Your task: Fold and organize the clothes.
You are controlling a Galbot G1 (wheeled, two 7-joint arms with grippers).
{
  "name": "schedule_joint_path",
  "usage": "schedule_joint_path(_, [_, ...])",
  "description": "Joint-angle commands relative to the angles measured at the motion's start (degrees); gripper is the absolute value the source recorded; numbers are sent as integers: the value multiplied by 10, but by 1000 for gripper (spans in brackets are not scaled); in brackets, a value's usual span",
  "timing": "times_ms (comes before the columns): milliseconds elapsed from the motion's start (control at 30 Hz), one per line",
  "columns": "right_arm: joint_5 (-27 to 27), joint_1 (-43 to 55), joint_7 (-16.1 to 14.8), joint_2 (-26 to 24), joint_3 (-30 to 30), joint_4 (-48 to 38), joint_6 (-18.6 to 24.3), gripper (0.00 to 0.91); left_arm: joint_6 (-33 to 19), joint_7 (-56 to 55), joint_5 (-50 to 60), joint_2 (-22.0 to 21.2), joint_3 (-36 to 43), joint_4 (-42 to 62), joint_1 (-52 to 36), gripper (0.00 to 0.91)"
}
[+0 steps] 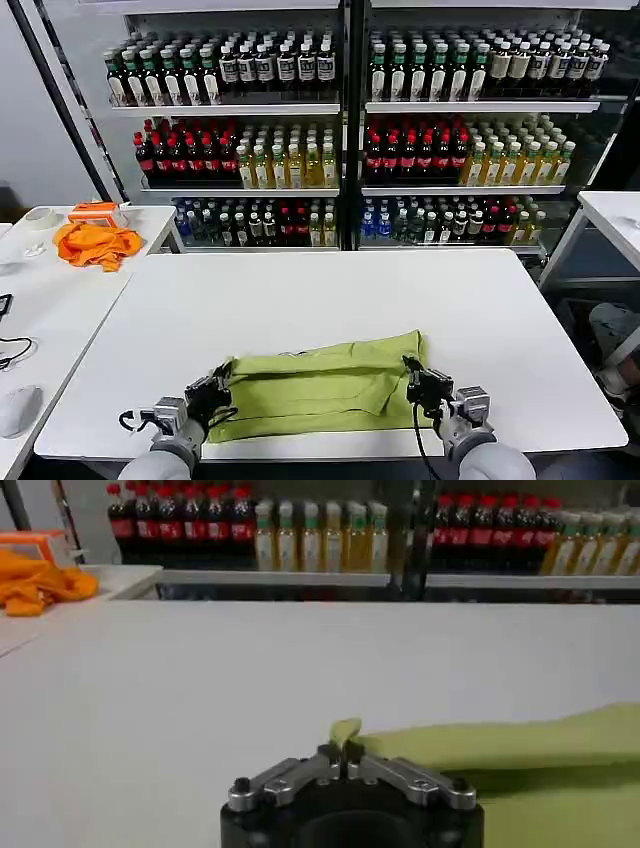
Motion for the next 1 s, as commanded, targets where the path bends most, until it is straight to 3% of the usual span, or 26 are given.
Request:
schedule_joint_path(33, [-5, -13, -6, 2, 1, 3, 0, 907, -4, 7, 31, -14, 3, 8, 8, 907])
schedule_joint_path(267, [-51, -45, -12, 2, 8, 32, 52, 907, -28, -15, 56, -33, -10, -29, 30, 907])
schedule_joint_path(467, [-69, -75, -9, 5, 26, 45, 77, 907, -54, -29, 61, -84, -32, -38, 66, 907])
schedule_joint_path(733, [-68, -77, -5, 7, 29, 44, 83, 907, -64, -34, 57, -133, -26, -23, 76, 907])
schedule_joint_path(1000, [-69, -81, -3, 12, 31, 44, 86, 907, -72, -36, 61, -148, -16, 0, 70, 907])
